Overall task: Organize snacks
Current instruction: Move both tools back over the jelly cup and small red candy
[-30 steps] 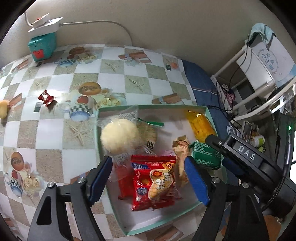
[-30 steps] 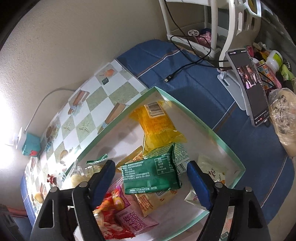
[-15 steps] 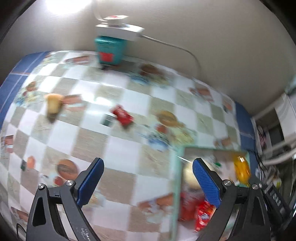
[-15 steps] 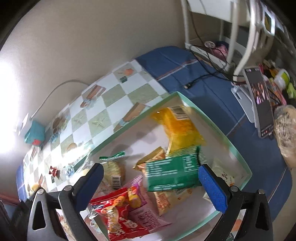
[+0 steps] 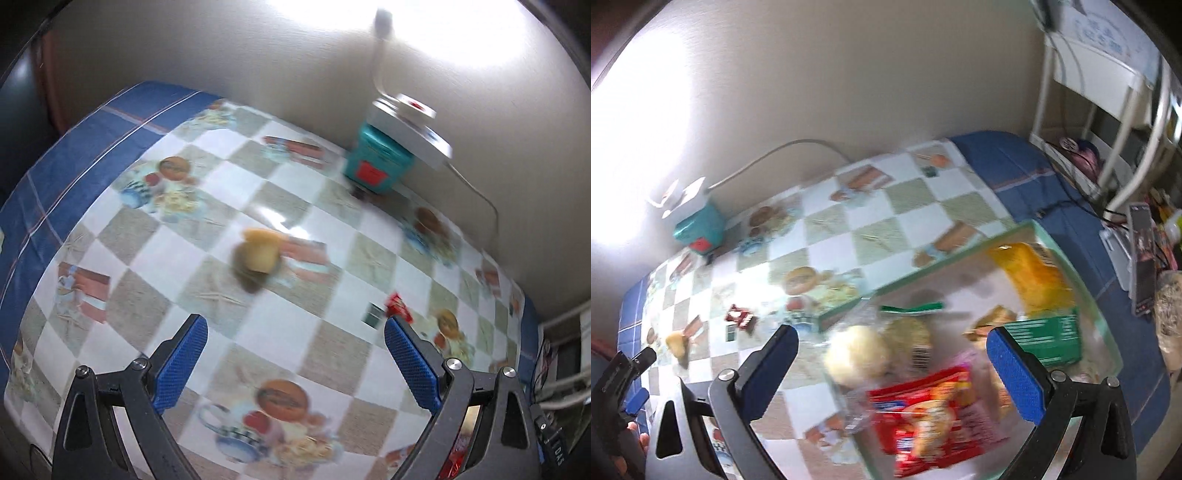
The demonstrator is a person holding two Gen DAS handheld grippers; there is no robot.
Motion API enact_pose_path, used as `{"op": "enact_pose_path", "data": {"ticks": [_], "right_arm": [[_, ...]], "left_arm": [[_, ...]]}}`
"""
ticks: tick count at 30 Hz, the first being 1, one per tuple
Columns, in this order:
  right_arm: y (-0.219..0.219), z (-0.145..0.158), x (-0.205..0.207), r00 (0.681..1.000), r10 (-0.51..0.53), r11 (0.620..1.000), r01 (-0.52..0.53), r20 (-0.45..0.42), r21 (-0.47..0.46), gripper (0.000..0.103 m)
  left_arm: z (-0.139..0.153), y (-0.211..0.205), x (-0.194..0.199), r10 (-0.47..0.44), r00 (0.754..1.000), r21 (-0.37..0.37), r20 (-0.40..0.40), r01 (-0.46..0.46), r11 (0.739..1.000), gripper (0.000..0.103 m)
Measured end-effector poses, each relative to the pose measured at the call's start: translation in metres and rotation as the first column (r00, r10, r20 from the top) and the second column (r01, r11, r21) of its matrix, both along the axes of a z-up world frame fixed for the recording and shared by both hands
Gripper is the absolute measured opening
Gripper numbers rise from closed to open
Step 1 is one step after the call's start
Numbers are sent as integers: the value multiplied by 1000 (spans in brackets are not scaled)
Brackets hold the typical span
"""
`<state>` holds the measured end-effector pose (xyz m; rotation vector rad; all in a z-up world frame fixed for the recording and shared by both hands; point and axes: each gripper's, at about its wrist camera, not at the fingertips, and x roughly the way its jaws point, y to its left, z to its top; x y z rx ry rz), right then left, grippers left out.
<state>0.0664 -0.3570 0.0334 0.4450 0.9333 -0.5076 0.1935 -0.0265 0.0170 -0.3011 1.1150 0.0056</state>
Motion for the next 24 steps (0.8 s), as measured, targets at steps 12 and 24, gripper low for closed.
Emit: {"op": "enact_pose_path", "data": {"ticks": [12,24], "right_arm": [[86,-9,46,988,150,989,-150,29,-10,103],[145,-34,82,965,260,965,-261,41,18,103]], "left_arm": [[-19,87,11,166,986,-18,-19,-167,986,97],[-18,104,11,181,982,15,58,-182,983,97]]}}
